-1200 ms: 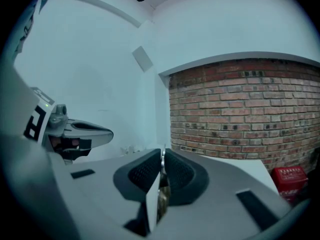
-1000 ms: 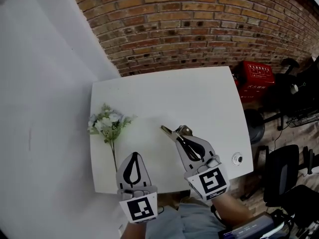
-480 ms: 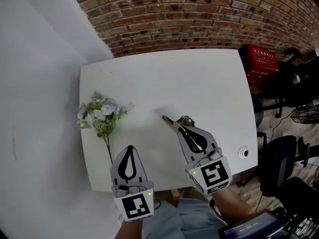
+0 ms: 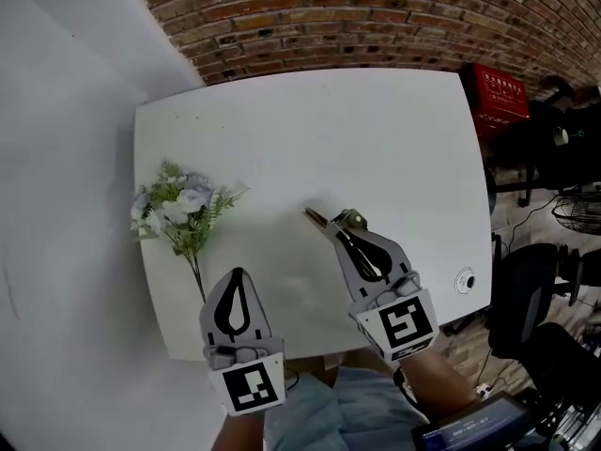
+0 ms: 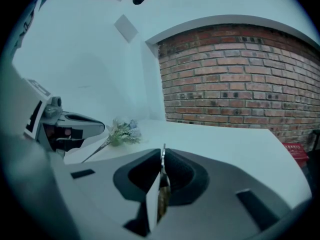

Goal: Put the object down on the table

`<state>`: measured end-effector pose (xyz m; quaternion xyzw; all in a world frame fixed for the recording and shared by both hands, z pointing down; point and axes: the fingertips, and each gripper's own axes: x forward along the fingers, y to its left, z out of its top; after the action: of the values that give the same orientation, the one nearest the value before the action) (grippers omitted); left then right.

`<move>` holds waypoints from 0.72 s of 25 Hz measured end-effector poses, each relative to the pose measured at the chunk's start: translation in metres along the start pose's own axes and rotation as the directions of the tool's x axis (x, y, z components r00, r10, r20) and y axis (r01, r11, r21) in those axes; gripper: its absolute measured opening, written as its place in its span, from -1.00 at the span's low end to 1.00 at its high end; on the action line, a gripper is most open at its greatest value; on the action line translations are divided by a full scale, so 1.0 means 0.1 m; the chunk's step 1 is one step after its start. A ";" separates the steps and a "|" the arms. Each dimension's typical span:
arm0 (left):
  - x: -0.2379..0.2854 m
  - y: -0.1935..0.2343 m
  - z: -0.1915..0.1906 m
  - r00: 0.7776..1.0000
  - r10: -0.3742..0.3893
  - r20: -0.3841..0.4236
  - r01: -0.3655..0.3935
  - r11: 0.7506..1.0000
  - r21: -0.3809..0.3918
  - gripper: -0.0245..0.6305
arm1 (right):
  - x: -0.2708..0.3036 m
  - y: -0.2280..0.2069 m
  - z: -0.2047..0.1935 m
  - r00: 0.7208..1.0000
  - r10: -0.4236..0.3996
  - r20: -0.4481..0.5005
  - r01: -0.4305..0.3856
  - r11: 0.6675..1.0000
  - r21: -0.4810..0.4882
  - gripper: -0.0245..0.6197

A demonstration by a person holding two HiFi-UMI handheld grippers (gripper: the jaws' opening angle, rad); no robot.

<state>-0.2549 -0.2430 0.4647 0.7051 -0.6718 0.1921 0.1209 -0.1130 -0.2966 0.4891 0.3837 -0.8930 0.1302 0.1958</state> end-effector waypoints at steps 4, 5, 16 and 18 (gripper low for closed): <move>0.05 0.00 -0.05 1.000 -0.009 -0.023 0.009 1.000 -0.005 -0.90 | 0.04 0.00 -0.05 1.000 -0.001 -0.029 0.002 1.000 0.031 -0.82; 0.06 0.00 -0.07 1.000 -0.011 -0.027 0.011 1.000 -0.006 -0.90 | 0.06 0.00 -0.07 1.000 -0.001 -0.031 0.002 0.999 0.033 -0.82; 0.21 0.03 -0.19 0.998 -0.031 -0.052 0.031 0.999 -0.010 -0.90 | 0.18 0.00 -0.23 0.998 -0.003 -0.055 0.006 0.999 0.047 -0.81; 0.24 0.02 -0.21 0.998 -0.037 -0.059 0.036 0.999 -0.006 -0.90 | 0.20 -0.01 -0.27 0.998 -0.007 -0.063 0.010 0.999 0.048 -0.82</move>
<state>-0.2589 -0.2553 0.4939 0.7110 -0.6553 0.2090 0.1458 -0.1180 -0.2996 0.5219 0.3877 -0.8815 0.1627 0.2149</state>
